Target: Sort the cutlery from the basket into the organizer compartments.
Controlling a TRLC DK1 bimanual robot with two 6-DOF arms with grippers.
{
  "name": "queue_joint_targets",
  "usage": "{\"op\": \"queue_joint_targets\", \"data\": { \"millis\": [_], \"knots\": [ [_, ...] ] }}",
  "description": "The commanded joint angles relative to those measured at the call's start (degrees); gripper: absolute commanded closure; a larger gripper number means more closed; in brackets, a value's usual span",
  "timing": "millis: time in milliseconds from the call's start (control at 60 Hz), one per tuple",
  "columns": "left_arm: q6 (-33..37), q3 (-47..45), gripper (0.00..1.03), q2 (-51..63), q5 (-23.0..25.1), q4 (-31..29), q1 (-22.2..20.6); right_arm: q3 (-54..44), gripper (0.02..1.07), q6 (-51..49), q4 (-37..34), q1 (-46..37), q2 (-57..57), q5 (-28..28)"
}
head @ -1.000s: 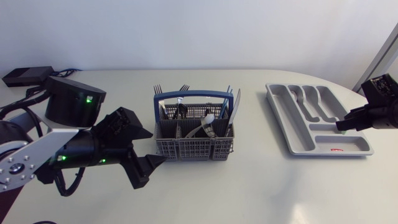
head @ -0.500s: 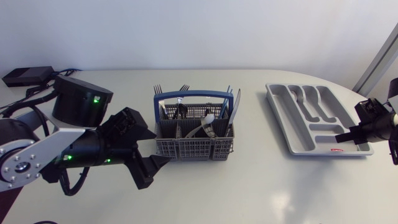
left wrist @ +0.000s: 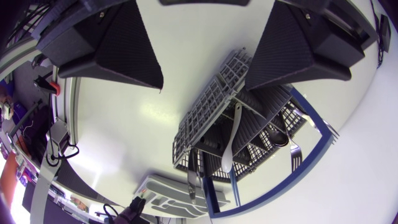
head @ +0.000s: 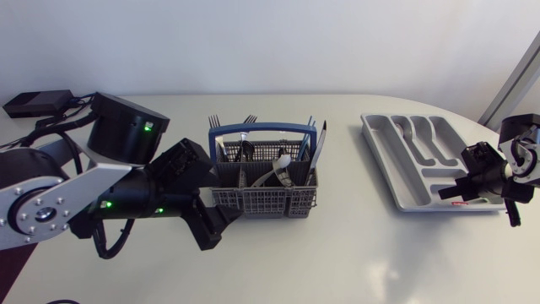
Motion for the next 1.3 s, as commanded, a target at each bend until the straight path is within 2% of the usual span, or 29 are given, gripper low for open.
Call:
{"op": "queue_joint_targets", "data": {
  "millis": [0,67,167,200,300,367,467,617,667,717,850,900,1167,1283],
  "knots": [
    [-2.42,2.28,0.13,1.88,-0.22,-0.54,-1.19,-1.85,0.80,1.21,-0.21,0.99,1.78,0.28],
    [-2.95,2.89,0.13,2.59,-0.40,-0.27,-1.72,-2.29,0.71,1.30,-0.12,1.51,1.78,0.46],
    [-3.83,3.86,0.13,3.73,-0.75,0.08,-2.42,-2.47,0.66,1.73,-0.21,1.78,1.51,0.55],
    [-3.92,4.39,0.13,4.34,-0.84,0.08,-2.68,-2.73,0.57,1.73,-0.30,1.78,0.81,0.55],
    [-4.18,5.27,0.13,5.93,-0.93,0.52,-3.21,-3.52,0.46,1.73,-0.74,1.95,-2.09,-0.16],
    [-4.27,5.79,0.13,7.42,-0.93,1.57,-3.39,-3.52,0.33,1.73,-2.23,1.95,-4.11,-1.12],
    [-4.62,6.67,0.13,9.44,-0.84,3.51,-3.56,-3.88,0.32,2.17,-4.34,2.57,-7.19,-2.70],
    [-6.03,7.20,0.19,11.38,-1.37,9.04,-4.62,-5.55,0.20,3.23,-6.36,4.68,-12.99,-3.58],
    [-6.73,7.73,0.20,11.99,-1.45,9.48,-4.62,-5.81,0.18,3.58,-7.24,5.29,-14.39,-3.67],
    [-7.08,7.81,0.26,12.52,-1.72,10.89,-4.62,-6.25,0.17,4.11,-7.77,6.08,-16.06,-3.67],
    [-7.43,7.99,0.33,12.61,-3.48,13.53,-5.23,-6.86,0.17,5.51,-9.61,7.93,-19.76,-4.11],
    [-7.61,8.25,0.39,12.61,-3.56,13.97,-5.50,-7.04,0.17,6.13,-10.32,8.90,-20.55,-4.11],
    [-8.84,10.63,0.41,13.48,-6.11,14.05,-8.31,-10.12,0.17,8.15,-13.39,16.81,-28.02,-6.31],
    [-9.28,11.86,0.51,14.89,-7.08,14.32,-8.48,-12.05,0.17,9.82,-13.83,21.29,-30.83,-6.40]
  ]
}}
